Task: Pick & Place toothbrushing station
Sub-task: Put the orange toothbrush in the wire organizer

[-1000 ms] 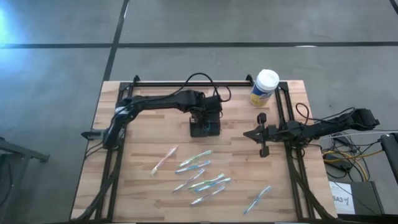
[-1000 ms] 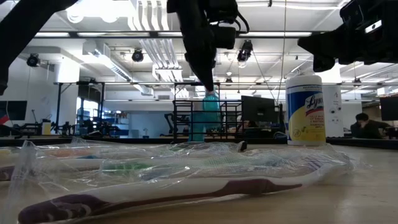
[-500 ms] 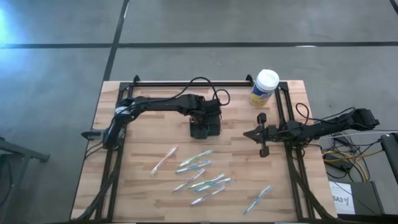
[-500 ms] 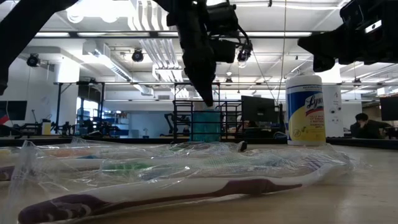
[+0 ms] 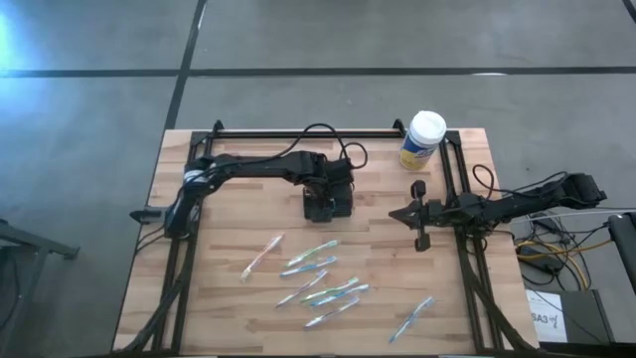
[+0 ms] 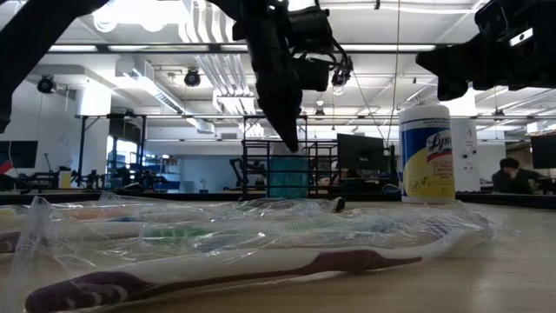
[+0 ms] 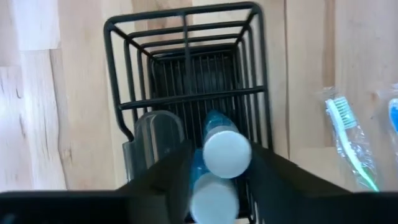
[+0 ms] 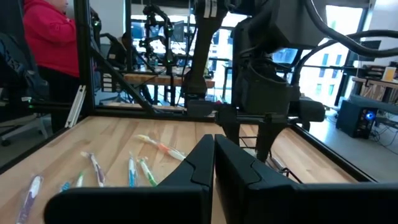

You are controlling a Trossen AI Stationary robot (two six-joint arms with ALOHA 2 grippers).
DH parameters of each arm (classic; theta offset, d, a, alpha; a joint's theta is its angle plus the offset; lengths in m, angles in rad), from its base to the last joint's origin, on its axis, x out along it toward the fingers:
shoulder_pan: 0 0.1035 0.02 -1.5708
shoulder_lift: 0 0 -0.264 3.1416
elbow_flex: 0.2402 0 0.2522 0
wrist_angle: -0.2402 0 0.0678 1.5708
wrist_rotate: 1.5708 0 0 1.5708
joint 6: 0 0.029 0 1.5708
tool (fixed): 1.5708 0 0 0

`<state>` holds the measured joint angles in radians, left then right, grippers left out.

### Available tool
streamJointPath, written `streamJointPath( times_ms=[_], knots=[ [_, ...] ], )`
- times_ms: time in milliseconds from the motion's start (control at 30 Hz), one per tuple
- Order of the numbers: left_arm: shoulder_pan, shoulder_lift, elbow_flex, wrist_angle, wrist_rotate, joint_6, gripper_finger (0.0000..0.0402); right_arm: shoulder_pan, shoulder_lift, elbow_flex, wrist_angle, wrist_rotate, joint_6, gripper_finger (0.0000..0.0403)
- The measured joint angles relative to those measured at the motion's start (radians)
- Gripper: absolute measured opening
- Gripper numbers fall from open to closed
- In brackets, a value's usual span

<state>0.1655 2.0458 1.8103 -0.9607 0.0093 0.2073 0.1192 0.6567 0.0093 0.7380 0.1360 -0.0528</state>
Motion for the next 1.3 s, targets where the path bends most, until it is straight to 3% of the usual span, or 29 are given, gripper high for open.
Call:
streamJointPath(
  times_ms=[167, 367, 533, 667, 833, 967, 1067, 1200, 1300],
  knots=[
    [0.000, 0.001, 0.001, 0.014, -0.007, 0.000, 0.0208, 0.000, 0.000, 0.000, 0.000, 0.001, -0.002, 0.0008],
    [0.000, 0.001, 0.038, -0.004, -0.008, 0.000, 0.0227, 0.000, 0.000, 0.000, 0.000, 0.005, -0.004, 0.0008],
    [-0.002, -0.001, 0.134, -0.093, -0.005, -0.002, 0.0229, 0.000, 0.000, 0.000, 0.000, 0.006, -0.003, 0.0008],
    [-0.004, -0.003, 0.248, -0.280, -0.003, 0.014, 0.0228, 0.000, 0.000, 0.000, 0.000, 0.006, -0.005, 0.0008],
    [-0.017, -0.103, 0.286, -0.415, -0.003, 0.014, 0.0177, 0.000, 0.000, 0.000, 0.000, 0.006, -0.008, 0.0008],
    [-0.027, -0.291, 0.189, -0.377, 0.005, -0.023, 0.0092, 0.000, 0.000, 0.000, 0.000, 0.006, -0.007, 0.0008],
    [-0.032, -0.474, 0.041, -0.284, 0.003, -0.074, 0.0024, 0.000, -0.001, 0.000, 0.000, 0.006, 0.002, 0.0008],
    [-0.039, -0.768, -0.229, -0.125, -0.012, -0.168, 0.0010, 0.000, -0.002, 0.000, 0.006, 0.006, 0.019, 0.0008],
    [-0.038, -0.980, -0.431, -0.077, -0.082, -0.255, 0.0005, 0.000, -0.002, 0.000, 0.013, 0.006, 0.023, 0.0008]
  ],
)
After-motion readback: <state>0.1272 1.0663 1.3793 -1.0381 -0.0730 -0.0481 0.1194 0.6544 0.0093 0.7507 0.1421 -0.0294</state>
